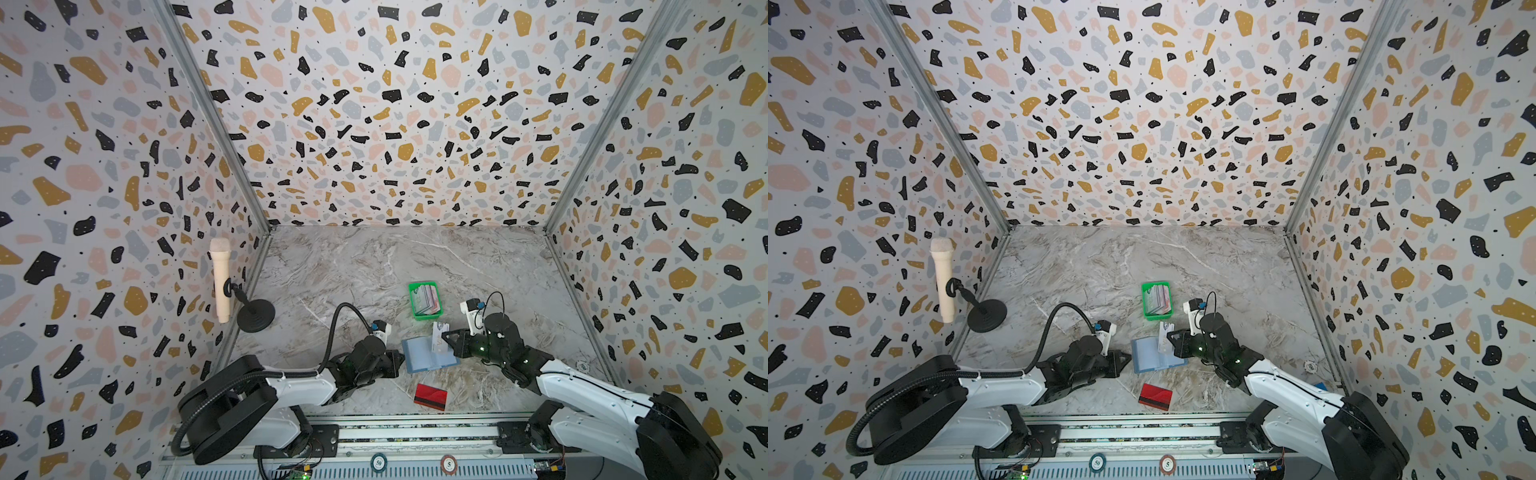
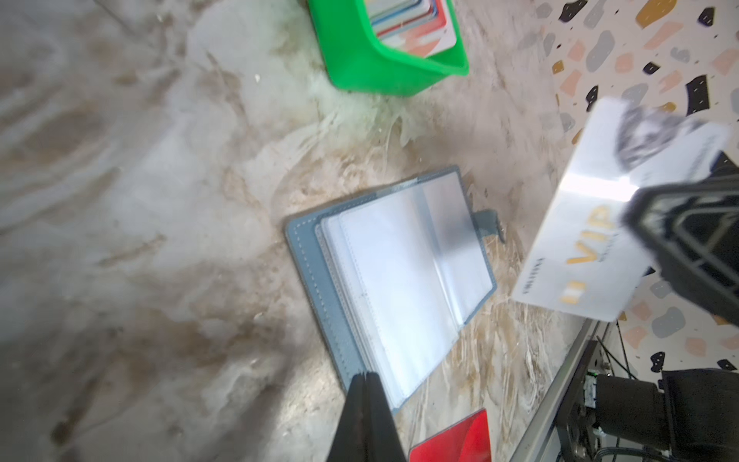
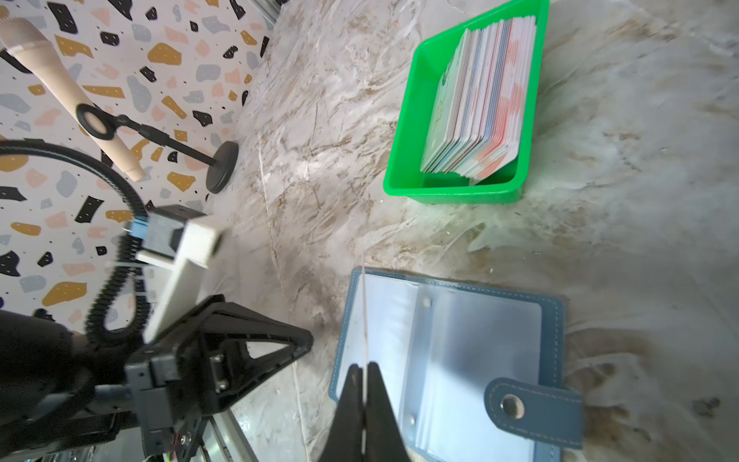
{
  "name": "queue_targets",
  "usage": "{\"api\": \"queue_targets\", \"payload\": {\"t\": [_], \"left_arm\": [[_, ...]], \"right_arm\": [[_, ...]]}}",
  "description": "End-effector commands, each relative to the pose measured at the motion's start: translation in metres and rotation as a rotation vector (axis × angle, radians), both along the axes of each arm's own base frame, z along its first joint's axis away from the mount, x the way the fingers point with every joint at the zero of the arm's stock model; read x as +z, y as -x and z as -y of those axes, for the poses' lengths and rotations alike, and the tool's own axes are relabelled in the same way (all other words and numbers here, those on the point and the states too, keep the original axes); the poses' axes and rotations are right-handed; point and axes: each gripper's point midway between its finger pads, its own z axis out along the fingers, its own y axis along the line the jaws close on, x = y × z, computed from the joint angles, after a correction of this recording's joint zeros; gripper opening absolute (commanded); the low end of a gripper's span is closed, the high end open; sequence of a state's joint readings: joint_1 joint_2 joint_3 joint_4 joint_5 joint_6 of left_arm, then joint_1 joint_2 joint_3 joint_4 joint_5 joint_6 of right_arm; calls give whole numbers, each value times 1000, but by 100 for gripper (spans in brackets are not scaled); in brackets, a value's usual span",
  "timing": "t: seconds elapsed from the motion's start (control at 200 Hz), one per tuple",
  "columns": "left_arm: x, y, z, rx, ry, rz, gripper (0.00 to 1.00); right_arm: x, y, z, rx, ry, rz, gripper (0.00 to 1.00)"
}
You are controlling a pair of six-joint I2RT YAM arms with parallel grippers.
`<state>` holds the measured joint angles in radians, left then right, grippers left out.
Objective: Insert credit cards into a card holder
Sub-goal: Rotate the card holder at the bottom-center of the table.
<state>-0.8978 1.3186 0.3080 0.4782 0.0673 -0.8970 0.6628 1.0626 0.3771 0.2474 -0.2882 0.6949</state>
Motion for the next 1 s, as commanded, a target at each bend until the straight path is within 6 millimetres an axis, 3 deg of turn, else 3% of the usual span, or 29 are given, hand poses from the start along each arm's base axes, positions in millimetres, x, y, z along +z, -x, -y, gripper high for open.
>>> {"api": "queue_targets", "payload": {"t": [0.0, 0.13, 0.375, 0.996], "left_arm": [[8, -11, 5, 2, -15, 49, 0], [16, -17, 22, -13, 23, 57, 0], [0, -19, 14, 3, -56, 42, 0], [-5, -16, 13, -3, -62, 32, 0]], "right_arm": [[10, -5, -10, 74, 8, 58, 0], [5, -16, -5, 62, 62, 66, 0], [-1, -17, -9, 91, 51, 59, 0], [-15, -19, -11, 91, 59, 31, 0]]}}
